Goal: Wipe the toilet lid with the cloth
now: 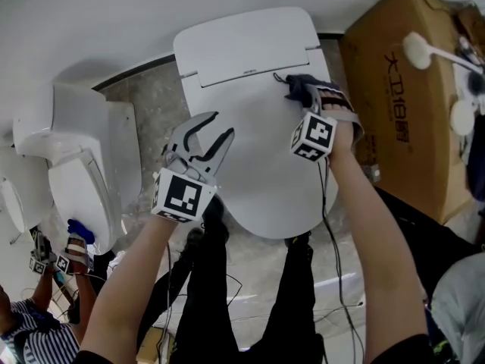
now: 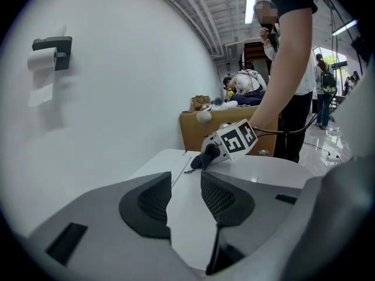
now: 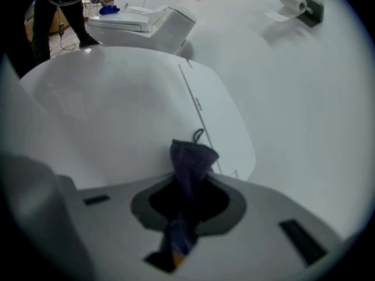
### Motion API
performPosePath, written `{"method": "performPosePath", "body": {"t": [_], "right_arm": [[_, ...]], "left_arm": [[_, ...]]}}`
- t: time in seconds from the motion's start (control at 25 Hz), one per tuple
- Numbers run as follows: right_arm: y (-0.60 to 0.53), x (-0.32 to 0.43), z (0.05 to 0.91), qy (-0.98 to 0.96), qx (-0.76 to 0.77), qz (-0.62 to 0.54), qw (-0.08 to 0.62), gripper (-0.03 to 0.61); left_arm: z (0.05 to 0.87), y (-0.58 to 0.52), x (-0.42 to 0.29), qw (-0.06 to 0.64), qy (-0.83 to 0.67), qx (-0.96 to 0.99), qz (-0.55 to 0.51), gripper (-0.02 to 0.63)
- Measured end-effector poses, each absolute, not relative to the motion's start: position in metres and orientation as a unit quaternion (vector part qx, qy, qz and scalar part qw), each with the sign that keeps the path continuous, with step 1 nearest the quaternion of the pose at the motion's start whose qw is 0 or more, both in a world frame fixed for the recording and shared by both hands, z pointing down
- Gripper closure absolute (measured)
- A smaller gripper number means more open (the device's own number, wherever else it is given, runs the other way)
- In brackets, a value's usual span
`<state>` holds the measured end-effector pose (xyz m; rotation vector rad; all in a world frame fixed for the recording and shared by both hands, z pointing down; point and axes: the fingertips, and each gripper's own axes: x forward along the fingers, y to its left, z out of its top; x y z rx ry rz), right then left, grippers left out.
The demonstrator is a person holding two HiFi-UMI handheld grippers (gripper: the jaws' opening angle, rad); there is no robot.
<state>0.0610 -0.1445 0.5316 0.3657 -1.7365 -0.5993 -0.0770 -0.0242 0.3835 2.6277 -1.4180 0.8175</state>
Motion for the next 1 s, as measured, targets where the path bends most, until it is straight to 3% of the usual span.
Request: {"method": "performPosePath", "body": {"t": [1.0], "right_arm": [[-0.023, 0.050, 0.538, -0.776, 0.132, -0.212, 0.579, 0.509]], "left_arm": [[0.394, -0.003, -0.068, 0.032, -0.458, 0.845, 0.275, 0.448]]}}
